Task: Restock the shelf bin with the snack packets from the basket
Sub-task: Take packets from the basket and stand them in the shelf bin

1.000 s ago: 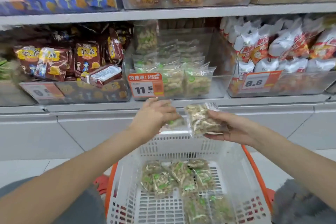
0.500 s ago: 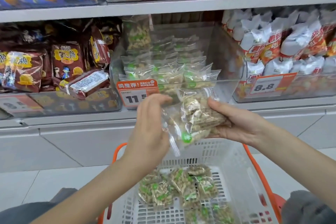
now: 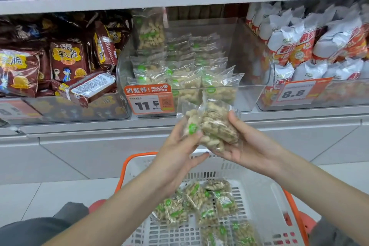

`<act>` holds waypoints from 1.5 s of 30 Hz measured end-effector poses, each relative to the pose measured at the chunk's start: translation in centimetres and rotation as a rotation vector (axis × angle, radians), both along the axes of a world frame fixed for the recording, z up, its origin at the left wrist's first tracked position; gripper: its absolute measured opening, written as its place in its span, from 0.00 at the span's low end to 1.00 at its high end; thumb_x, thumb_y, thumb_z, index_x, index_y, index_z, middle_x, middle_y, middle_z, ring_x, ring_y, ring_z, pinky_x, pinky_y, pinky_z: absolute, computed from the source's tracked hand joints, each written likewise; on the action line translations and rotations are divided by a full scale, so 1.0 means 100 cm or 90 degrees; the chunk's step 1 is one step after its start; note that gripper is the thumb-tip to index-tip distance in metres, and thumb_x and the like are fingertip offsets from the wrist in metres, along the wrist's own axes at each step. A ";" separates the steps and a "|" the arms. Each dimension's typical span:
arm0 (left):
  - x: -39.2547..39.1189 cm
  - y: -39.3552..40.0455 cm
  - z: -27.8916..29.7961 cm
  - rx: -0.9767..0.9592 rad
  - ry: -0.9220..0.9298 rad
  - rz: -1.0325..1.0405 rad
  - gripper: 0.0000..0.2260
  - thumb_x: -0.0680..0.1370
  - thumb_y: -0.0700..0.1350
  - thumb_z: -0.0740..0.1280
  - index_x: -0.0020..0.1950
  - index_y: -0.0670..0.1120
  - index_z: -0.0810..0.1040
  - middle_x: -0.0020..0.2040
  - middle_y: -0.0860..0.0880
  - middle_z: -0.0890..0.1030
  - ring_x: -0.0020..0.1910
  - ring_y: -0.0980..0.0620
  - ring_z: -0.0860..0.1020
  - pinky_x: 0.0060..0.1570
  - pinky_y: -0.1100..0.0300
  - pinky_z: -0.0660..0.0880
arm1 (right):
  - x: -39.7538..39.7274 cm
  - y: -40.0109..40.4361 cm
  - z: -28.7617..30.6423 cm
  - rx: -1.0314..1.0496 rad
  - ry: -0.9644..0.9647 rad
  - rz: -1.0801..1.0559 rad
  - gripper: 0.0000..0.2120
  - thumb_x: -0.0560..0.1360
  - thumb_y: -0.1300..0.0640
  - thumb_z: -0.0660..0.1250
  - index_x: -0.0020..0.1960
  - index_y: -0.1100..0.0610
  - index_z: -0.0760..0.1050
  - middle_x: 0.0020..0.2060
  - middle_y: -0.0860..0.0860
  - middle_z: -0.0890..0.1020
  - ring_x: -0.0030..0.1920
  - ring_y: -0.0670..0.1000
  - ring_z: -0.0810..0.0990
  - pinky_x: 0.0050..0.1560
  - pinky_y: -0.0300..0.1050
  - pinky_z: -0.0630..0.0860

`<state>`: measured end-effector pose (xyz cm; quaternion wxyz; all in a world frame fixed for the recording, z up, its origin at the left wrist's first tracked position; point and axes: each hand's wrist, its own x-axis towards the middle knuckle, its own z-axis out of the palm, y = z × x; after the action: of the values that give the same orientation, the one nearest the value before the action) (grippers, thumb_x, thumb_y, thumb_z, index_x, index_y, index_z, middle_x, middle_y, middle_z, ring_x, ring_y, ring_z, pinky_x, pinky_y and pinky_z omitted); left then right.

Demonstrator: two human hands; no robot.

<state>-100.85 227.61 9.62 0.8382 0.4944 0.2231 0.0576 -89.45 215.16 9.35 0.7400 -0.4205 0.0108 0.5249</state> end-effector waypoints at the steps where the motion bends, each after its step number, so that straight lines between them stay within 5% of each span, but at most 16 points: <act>1: 0.001 0.001 0.000 0.012 -0.009 0.023 0.18 0.78 0.41 0.63 0.68 0.50 0.70 0.50 0.48 0.83 0.50 0.53 0.81 0.56 0.47 0.77 | 0.000 -0.002 0.003 -0.011 0.000 0.008 0.24 0.68 0.49 0.68 0.61 0.59 0.77 0.54 0.58 0.83 0.46 0.55 0.85 0.47 0.53 0.82; 5: 0.008 0.013 0.003 -0.014 -0.014 0.101 0.06 0.76 0.46 0.64 0.51 0.46 0.73 0.31 0.50 0.74 0.30 0.53 0.75 0.51 0.43 0.77 | 0.007 -0.009 0.014 -0.059 -0.092 0.007 0.25 0.65 0.51 0.71 0.61 0.57 0.74 0.51 0.57 0.84 0.47 0.53 0.84 0.44 0.51 0.83; 7: 0.009 0.017 0.004 -0.050 -0.022 0.094 0.10 0.72 0.50 0.65 0.50 0.46 0.74 0.31 0.49 0.74 0.31 0.52 0.76 0.55 0.40 0.75 | 0.009 -0.012 0.018 -0.056 -0.130 -0.009 0.24 0.64 0.52 0.72 0.58 0.57 0.73 0.46 0.55 0.85 0.44 0.52 0.85 0.39 0.47 0.82; 10: 0.008 0.025 0.003 -0.069 -0.023 0.044 0.19 0.75 0.55 0.62 0.59 0.46 0.77 0.38 0.48 0.77 0.33 0.53 0.78 0.44 0.48 0.82 | 0.007 -0.014 0.022 -0.051 -0.151 -0.006 0.18 0.64 0.52 0.71 0.52 0.55 0.75 0.40 0.50 0.84 0.38 0.49 0.85 0.32 0.43 0.81; 12: 0.009 0.029 0.004 -0.072 -0.011 0.032 0.22 0.74 0.61 0.63 0.60 0.48 0.77 0.38 0.47 0.69 0.33 0.52 0.73 0.42 0.51 0.79 | 0.005 -0.015 0.022 -0.052 -0.154 -0.003 0.14 0.64 0.53 0.71 0.49 0.54 0.75 0.37 0.48 0.84 0.36 0.48 0.84 0.30 0.42 0.81; 17: 0.008 0.035 0.009 -0.086 0.021 0.098 0.22 0.77 0.60 0.60 0.34 0.45 0.78 0.25 0.49 0.64 0.33 0.47 0.68 0.33 0.57 0.74 | 0.003 -0.012 0.021 -0.035 -0.139 -0.024 0.29 0.63 0.55 0.72 0.60 0.53 0.64 0.40 0.45 0.84 0.45 0.44 0.83 0.31 0.42 0.81; 19: 0.006 0.037 0.011 -0.084 0.013 0.116 0.21 0.79 0.58 0.59 0.46 0.41 0.81 0.33 0.41 0.69 0.39 0.44 0.72 0.33 0.55 0.77 | 0.001 -0.013 0.025 -0.020 -0.174 -0.024 0.21 0.64 0.55 0.71 0.56 0.53 0.73 0.42 0.44 0.84 0.48 0.43 0.81 0.32 0.43 0.81; 21: 0.005 0.040 0.011 -0.030 0.031 0.126 0.22 0.80 0.57 0.58 0.62 0.42 0.76 0.44 0.37 0.71 0.41 0.41 0.76 0.31 0.55 0.79 | -0.006 -0.014 0.030 -0.040 -0.334 -0.019 0.05 0.65 0.55 0.71 0.38 0.45 0.81 0.39 0.42 0.82 0.47 0.42 0.81 0.33 0.48 0.82; 23: 0.005 0.043 0.009 0.055 0.059 0.126 0.21 0.80 0.57 0.57 0.63 0.42 0.74 0.52 0.36 0.74 0.44 0.39 0.78 0.35 0.52 0.81 | -0.010 -0.015 0.031 -0.077 -0.576 -0.089 0.11 0.68 0.57 0.72 0.34 0.40 0.79 0.33 0.38 0.79 0.43 0.45 0.81 0.34 0.51 0.83; 27: 0.002 0.039 0.007 0.077 0.076 0.035 0.18 0.80 0.58 0.55 0.58 0.49 0.78 0.51 0.45 0.84 0.44 0.45 0.83 0.37 0.53 0.81 | -0.014 -0.016 0.034 -0.028 -0.997 -0.240 0.17 0.69 0.60 0.74 0.53 0.44 0.78 0.50 0.33 0.81 0.53 0.39 0.79 0.52 0.35 0.76; 31: 0.002 0.029 0.011 -0.029 0.041 -0.075 0.28 0.76 0.67 0.52 0.61 0.49 0.78 0.54 0.39 0.78 0.44 0.43 0.80 0.37 0.54 0.78 | -0.008 -0.015 0.011 -0.102 -1.448 0.033 0.27 0.74 0.53 0.68 0.71 0.53 0.66 0.72 0.53 0.67 0.74 0.55 0.62 0.74 0.44 0.59; 33: 0.002 0.034 0.013 -0.044 0.013 -0.110 0.35 0.73 0.72 0.52 0.65 0.48 0.77 0.62 0.36 0.72 0.56 0.33 0.75 0.49 0.45 0.73 | -0.011 -0.015 0.003 -0.137 -1.434 0.144 0.31 0.76 0.43 0.64 0.75 0.53 0.62 0.76 0.53 0.59 0.78 0.55 0.51 0.76 0.44 0.51; 36: -0.002 0.038 0.013 -0.038 -0.017 -0.149 0.38 0.66 0.73 0.58 0.64 0.47 0.77 0.65 0.37 0.74 0.64 0.33 0.72 0.62 0.37 0.63 | -0.016 -0.017 0.002 -0.125 -1.376 0.159 0.30 0.78 0.43 0.59 0.76 0.53 0.58 0.77 0.50 0.55 0.78 0.52 0.45 0.76 0.39 0.45; 40: -0.004 0.031 0.010 0.058 -0.012 -0.155 0.34 0.57 0.52 0.82 0.58 0.46 0.73 0.49 0.38 0.75 0.48 0.40 0.72 0.45 0.49 0.73 | -0.016 -0.016 0.008 -0.119 -1.288 0.171 0.28 0.80 0.46 0.57 0.77 0.51 0.56 0.77 0.47 0.55 0.78 0.48 0.45 0.75 0.37 0.47; 43: -0.003 0.027 0.010 0.130 0.021 -0.077 0.30 0.58 0.38 0.79 0.55 0.45 0.71 0.39 0.46 0.80 0.35 0.49 0.76 0.30 0.59 0.72 | -0.023 -0.013 0.011 -0.094 -1.092 0.121 0.27 0.80 0.48 0.60 0.76 0.48 0.56 0.76 0.40 0.57 0.76 0.40 0.49 0.74 0.35 0.49; 45: -0.001 0.028 0.009 0.168 0.027 -0.064 0.26 0.60 0.37 0.76 0.55 0.48 0.71 0.42 0.49 0.81 0.36 0.51 0.78 0.31 0.59 0.69 | -0.025 -0.011 0.009 -0.090 -0.930 0.059 0.32 0.77 0.48 0.64 0.76 0.43 0.52 0.75 0.34 0.55 0.75 0.36 0.53 0.75 0.40 0.54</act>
<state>-100.98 230.40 10.48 0.7628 0.6120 0.2059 0.0340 -91.92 214.09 10.29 0.5067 -0.7098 -0.4688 0.1400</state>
